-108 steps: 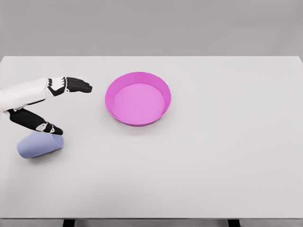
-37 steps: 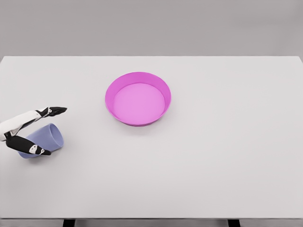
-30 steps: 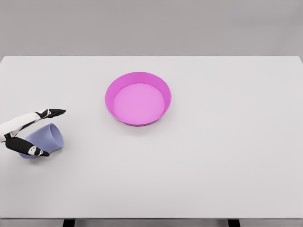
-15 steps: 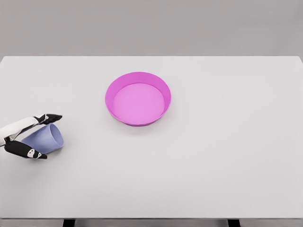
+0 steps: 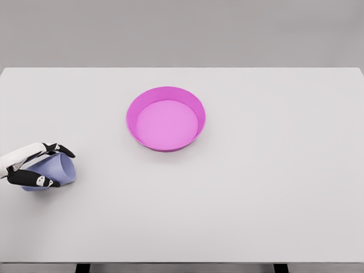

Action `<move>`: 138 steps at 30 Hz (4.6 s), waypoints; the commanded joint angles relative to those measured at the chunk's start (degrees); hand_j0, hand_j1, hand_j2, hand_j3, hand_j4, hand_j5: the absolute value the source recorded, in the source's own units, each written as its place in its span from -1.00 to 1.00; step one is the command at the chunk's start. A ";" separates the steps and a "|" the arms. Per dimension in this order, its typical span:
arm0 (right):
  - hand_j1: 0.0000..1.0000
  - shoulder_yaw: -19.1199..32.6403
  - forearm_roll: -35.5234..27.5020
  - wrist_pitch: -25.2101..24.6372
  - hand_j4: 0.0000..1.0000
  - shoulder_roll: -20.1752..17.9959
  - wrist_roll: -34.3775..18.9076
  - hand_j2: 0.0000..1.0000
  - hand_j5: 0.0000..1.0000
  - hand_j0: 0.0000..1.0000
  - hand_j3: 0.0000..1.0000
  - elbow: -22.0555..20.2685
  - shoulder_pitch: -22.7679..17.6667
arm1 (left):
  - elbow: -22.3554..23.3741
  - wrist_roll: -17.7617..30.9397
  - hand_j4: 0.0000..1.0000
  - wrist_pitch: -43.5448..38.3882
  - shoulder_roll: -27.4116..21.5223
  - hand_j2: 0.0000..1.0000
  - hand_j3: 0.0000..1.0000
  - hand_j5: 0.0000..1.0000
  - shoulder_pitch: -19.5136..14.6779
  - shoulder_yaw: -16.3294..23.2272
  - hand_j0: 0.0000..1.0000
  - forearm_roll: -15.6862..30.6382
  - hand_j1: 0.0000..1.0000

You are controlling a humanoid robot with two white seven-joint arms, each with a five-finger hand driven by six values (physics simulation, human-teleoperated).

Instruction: Flip the cup with left arm and place it on the plate

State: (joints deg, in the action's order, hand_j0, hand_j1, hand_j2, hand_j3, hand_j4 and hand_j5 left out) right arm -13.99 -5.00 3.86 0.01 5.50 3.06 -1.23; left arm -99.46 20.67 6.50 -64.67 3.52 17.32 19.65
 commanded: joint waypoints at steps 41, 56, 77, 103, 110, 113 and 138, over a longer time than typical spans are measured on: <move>1.00 -0.07 -0.01 0.00 1.00 -0.01 0.04 1.00 1.00 1.00 1.00 0.01 -0.09 | -0.12 -0.54 0.03 3.60 24.67 0.03 0.03 0.03 -11.60 -2.38 0.03 4.43 0.03; 1.00 0.02 -0.01 0.00 1.00 -0.01 0.04 1.00 1.00 1.00 1.00 0.01 -0.09 | 4.01 -0.54 0.02 3.78 32.50 0.02 0.02 0.02 -15.47 0.88 0.02 4.08 0.02; 1.00 0.02 -0.01 0.00 1.00 -0.01 0.04 1.00 1.00 1.00 1.00 0.01 -0.09 | 15.17 -0.54 0.00 12.57 47.35 0.00 0.00 0.00 -19.60 1.23 0.00 3.90 0.00; 1.00 0.02 -0.01 0.00 1.00 -0.01 -0.05 1.00 1.00 1.00 1.00 0.01 0.00 | 37.41 -0.54 -0.03 23.03 54.12 -0.03 -0.03 -0.03 -27.16 3.51 -0.03 1.62 -0.03; 1.00 0.02 -0.01 0.00 1.00 -0.01 0.04 1.00 1.00 1.00 1.00 0.01 -0.09 | 37.50 -0.54 -0.03 23.55 54.12 -0.03 -0.03 -0.03 -27.16 3.43 -0.03 1.62 -0.03; 1.00 0.02 -0.01 0.00 1.00 -0.01 -0.05 1.00 1.00 1.00 1.00 0.01 0.00 | 38.20 -0.54 -0.03 23.55 54.56 -0.03 -0.03 -0.03 -27.16 3.51 -0.03 1.53 -0.03; 1.00 -0.07 -0.01 0.00 1.00 -0.01 0.04 1.00 1.00 1.00 1.00 0.01 -0.09 | 39.87 -0.45 0.42 23.47 54.74 0.42 0.42 0.42 -27.51 3.60 0.42 1.18 0.42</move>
State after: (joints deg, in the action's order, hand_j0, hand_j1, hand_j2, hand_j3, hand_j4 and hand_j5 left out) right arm -13.99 -5.00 3.86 0.01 5.52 3.07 -1.32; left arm -59.58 20.22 29.98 -9.92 -24.08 20.93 20.59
